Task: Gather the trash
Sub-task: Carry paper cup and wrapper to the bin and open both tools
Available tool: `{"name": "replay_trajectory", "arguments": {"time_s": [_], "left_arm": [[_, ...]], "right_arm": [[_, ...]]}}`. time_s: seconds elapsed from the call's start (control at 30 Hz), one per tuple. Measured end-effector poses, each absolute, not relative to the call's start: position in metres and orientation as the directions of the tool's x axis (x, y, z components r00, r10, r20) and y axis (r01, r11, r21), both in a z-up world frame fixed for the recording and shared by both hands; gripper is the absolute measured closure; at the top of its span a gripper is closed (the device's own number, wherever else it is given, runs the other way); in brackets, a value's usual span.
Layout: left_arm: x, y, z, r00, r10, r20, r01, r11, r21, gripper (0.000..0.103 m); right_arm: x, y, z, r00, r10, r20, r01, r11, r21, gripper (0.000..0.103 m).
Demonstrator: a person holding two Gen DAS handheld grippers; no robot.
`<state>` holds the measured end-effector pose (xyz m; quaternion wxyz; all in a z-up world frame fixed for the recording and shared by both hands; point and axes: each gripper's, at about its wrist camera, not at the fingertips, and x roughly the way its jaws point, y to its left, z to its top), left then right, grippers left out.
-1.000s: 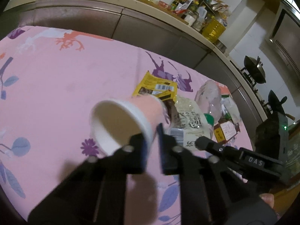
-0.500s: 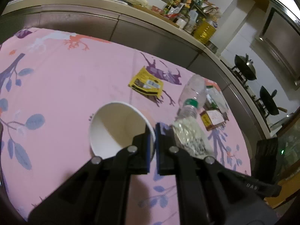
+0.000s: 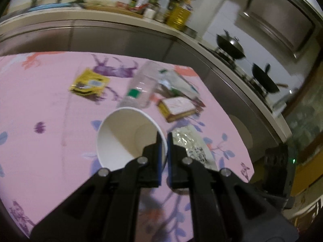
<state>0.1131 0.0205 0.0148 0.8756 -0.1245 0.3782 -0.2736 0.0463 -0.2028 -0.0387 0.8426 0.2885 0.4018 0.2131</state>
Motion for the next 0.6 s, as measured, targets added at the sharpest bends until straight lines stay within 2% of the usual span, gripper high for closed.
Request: {"name": "replay_trajectory", "arguments": {"time_s": [0.6], "left_arm": [[0.143,-0.198,0.016,0.355,-0.653,-0.669,0.657,0.683,-0.318,0.099]], "right_arm": [[0.01,-0.369,-0.052,0.806,0.353,-0.475,0.093,0.717,0.691,0.103]]}}
